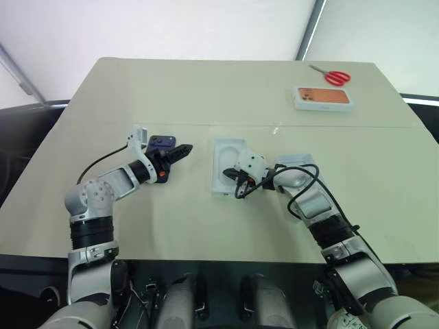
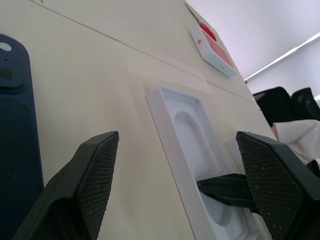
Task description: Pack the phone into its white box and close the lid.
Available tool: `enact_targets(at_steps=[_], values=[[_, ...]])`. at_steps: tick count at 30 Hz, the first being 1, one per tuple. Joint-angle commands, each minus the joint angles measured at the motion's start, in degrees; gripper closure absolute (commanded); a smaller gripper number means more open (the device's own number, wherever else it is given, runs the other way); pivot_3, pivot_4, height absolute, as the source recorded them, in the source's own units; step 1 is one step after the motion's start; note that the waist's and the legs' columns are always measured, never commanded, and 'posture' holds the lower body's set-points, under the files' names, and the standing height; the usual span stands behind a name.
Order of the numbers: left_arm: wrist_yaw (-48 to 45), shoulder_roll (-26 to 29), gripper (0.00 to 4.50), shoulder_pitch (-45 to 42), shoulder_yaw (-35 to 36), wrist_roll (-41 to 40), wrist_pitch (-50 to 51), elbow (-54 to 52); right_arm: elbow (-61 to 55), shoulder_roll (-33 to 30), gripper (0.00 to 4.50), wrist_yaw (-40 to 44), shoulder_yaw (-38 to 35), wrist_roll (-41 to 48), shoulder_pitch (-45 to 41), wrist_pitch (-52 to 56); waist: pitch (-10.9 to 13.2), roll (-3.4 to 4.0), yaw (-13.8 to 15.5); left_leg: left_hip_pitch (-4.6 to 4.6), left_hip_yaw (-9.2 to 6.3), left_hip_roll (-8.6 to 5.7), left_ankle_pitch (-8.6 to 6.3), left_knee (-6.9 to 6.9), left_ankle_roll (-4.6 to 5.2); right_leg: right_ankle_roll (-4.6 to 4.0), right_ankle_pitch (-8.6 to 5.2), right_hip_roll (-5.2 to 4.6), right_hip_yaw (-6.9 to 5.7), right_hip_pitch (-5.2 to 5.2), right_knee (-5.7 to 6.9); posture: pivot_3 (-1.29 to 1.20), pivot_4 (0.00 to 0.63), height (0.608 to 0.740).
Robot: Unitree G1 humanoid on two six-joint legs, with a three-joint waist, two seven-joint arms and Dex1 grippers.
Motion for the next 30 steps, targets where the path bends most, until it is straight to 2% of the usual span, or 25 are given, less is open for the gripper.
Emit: enact_targets(at_steps=[1,6,10,12,16,19,22,26,30], values=[[0.57,0.36,0.53,-0.86,1.03,-1.15,-0.97,-0.14,1.4,0.73,4.46,-2.98,-1.3,-1.15,-1.79,-2.29,0.0,0.0,0.0,0.0,0.0,0.0,0.0,0.0,0.0,0.0,0.0,0.0,0.0,0.0,0.0,0.0,0.15,0.738],[1.62,1.79,0.53,-1.64,2.68,-3.63,3.0,0.89,1.69,2.48,4.46,-4.91,-4.44,1.4,-3.73,-3.01,0.0,0.0,-0.03,-0.03,0.0,0.0,0.0,0.0,0.0,0.0,0.0,0.0,0.0,-0.03,0.0,0.0,0.15,0.738],[0.33,6.68,0.53,-1.99,3.67,-3.28,2.9,3.16,-0.36,3.85,4.46,-3.36,-6.27,4.79,-4.78,-2.85,0.0,0.0,-0.14,-0.02,0.0,0.01,0.0,-0.01,-0.01,0.0,0.0,0.03,0.0,-0.03,0.0,0.0,0.15,0.738],[-1.53,11.21,0.53,-2.97,3.68,-1.29,0.84,6.97,-0.09,5.52,4.46,-2.27,-5.4,5.38,-6.83,-1.53,0.01,0.02,-0.21,-0.02,0.01,0.03,0.0,-0.02,-0.01,0.0,0.0,0.05,0.0,-0.04,0.0,0.0,0.15,0.738],[-5.0,16.58,0.53,-4.36,2.23,0.86,-1.49,12.78,5.43,8.71,4.46,-3.01,-2.11,1.74,-10.93,-2.08,0.02,0.03,-0.73,-0.03,0.05,0.07,0.03,-0.09,-0.07,-0.01,0.0,0.11,0.0,-0.14,0.03,0.0,0.15,0.738],[-7.82,19.24,0.53,-5.52,0.61,2.72,-2.38,17.26,12.28,15.21,4.46,-5.41,-0.07,0.32,-16.45,-1.36,0.01,0.01,-0.46,-0.04,0.09,0.0,0.02,-0.11,-0.09,-0.01,0.0,0.04,0.02,-0.14,0.0,0.0,0.15,0.738],[-10.49,20.74,0.53,-5.77,-2.43,5.47,-3.57,20.5,18.41,18.89,4.46,-4.23,1.1,-0.59,-19.96,-0.49,0.01,0.01,-1.13,-0.06,0.07,0.04,0.01,-0.15,-0.25,-0.02,0.0,0.1,0.02,-0.22,0.08,0.0,0.15,0.738],[-15.61,22.53,0.53,-6.91,-5.63,7.9,-5.3,23.7,29.88,22.96,4.46,-8.12,4.39,-5.74,-25.19,-0.37,0.0,0.0,-1.41,-0.09,0.09,0.03,0.07,-0.22,-0.17,-0.02,0.0,0.11,0.02,-0.23,0.07,0.0,0.15,0.738],[-18.29,23.28,0.53,-8.41,-8.14,11.48,-9.58,27.8,36.1,25.68,4.46,-10.12,4.6,-7.5,-27.47,-1.2,0.0,0.0,-1.56,-0.11,0.09,0.03,-0.01,-0.25,-0.33,-0.03,0.0,0.12,0.02,-0.29,0.06,0.0,0.15,0.738]])
